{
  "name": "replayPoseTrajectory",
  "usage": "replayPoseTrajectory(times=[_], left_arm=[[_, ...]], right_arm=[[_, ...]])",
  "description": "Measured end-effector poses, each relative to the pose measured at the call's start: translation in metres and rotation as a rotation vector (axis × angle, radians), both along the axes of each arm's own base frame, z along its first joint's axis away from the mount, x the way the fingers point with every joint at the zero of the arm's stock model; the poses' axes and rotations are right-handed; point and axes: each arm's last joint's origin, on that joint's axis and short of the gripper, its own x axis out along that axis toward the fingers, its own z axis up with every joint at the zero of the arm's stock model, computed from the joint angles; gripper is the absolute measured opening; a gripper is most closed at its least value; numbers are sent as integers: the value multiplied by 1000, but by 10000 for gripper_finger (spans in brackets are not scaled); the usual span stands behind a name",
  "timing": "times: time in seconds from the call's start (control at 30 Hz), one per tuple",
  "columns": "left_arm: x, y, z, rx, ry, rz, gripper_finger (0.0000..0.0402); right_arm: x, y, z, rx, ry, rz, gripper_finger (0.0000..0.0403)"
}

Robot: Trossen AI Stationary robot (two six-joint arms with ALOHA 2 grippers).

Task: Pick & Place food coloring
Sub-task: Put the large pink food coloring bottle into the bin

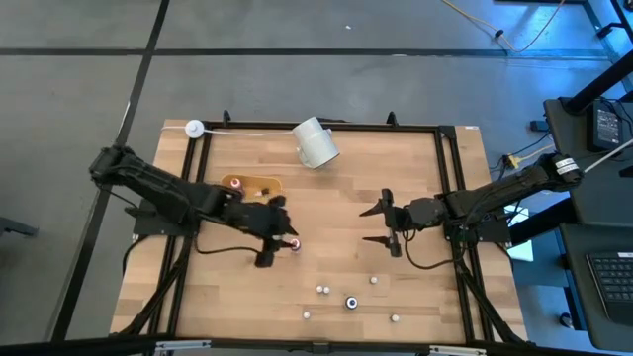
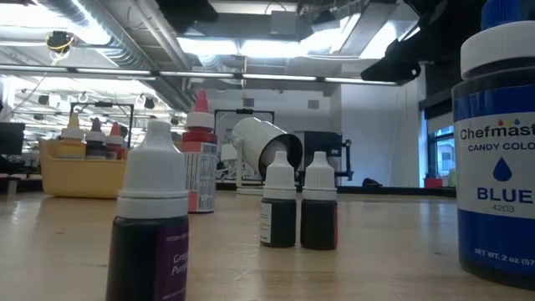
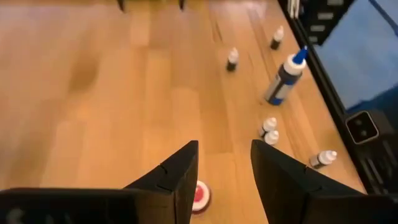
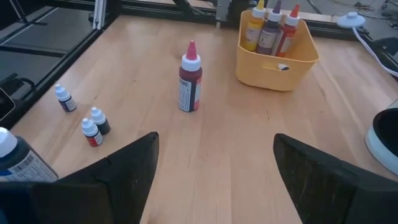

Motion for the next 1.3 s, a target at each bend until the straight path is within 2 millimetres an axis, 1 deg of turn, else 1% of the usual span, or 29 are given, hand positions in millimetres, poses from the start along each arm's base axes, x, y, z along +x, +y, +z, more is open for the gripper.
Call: replayPoseTrajectory(times=[0.1,0.17,0.3,0.37,0.57,0.83,1.1,1.17,1.3], left_arm=[[17,-3,-7,-26,45,-33,143],[25,-3,-13,-29,94,-42,144],[33,0,-29,-1,217,-21,144],[36,2,-33,-1,247,-5,144],[40,3,-42,24,281,-4,143],[40,5,-42,67,273,31,143],[42,5,-55,84,336,22,143],[45,4,-58,80,333,19,143],[49,3,-68,91,370,20,143]], right_arm=[[0,0,0,0,0,0,316],[0,0,0,1,0,1,316],[0,0,0,4,0,2,316],[0,0,0,4,0,2,316],[0,0,0,4,1,2,316],[0,0,0,3,0,1,317],[0,0,0,2,1,2,317],[0,0,0,2,3,1,317],[0,0,0,2,5,1,317]])
